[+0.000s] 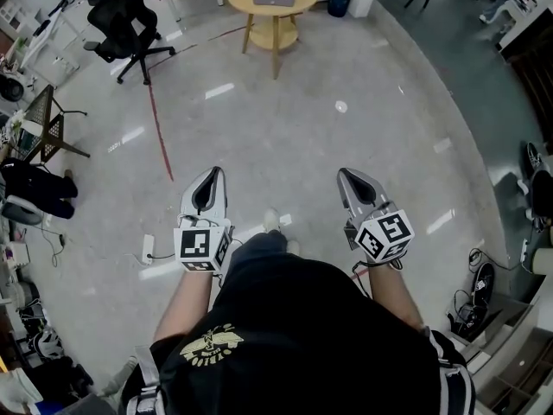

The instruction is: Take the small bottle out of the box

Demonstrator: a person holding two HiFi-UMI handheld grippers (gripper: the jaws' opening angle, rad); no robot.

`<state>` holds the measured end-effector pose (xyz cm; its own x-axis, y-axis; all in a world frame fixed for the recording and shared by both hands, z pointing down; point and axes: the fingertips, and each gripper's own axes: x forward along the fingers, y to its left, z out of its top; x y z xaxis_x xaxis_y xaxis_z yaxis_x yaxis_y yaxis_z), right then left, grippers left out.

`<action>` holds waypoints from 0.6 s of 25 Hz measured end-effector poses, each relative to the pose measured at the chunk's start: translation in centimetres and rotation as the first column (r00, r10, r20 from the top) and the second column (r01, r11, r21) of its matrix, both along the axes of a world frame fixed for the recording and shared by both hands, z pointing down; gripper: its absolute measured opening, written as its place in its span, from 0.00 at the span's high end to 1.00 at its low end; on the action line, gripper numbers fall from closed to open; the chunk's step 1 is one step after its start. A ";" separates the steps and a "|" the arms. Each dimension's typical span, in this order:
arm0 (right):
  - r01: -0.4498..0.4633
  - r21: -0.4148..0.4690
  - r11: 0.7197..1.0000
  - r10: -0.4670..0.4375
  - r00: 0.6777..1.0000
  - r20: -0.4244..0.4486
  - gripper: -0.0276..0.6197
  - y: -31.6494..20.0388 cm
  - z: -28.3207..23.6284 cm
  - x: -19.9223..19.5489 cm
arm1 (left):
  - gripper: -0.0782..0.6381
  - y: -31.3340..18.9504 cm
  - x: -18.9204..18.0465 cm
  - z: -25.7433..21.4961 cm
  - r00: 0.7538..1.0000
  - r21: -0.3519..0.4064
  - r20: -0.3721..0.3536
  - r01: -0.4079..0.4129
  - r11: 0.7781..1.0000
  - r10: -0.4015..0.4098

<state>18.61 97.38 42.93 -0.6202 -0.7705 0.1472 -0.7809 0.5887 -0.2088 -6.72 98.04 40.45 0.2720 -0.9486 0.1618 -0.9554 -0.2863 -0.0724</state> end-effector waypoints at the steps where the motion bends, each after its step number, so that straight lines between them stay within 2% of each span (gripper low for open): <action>1: -0.001 0.001 1.000 0.001 1.000 -0.004 0.95 -0.2 -0.1 -0.1 | 0.89 -0.3 -0.1 -0.1 1.000 0.004 -0.001 -0.002 1.000 0.002; 11: -0.023 -0.028 0.999 0.022 0.999 -0.027 0.95 -4.4 0.2 -0.7 | 0.89 -4.7 -1.6 1.0 1.000 -0.032 -0.009 -0.002 0.999 0.002; 15: -0.013 0.009 1.000 0.013 0.998 -0.053 0.95 -7.7 -1.2 -1.9 | 0.89 -7.9 -2.2 1.0 1.000 -0.049 -0.016 -0.019 0.999 0.018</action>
<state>16.73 89.67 41.76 -0.6014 -0.7800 0.1728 -0.7985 0.5800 -0.1613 -8.95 90.19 41.44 0.2922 -0.9344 0.2037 -0.9508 -0.3067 -0.0433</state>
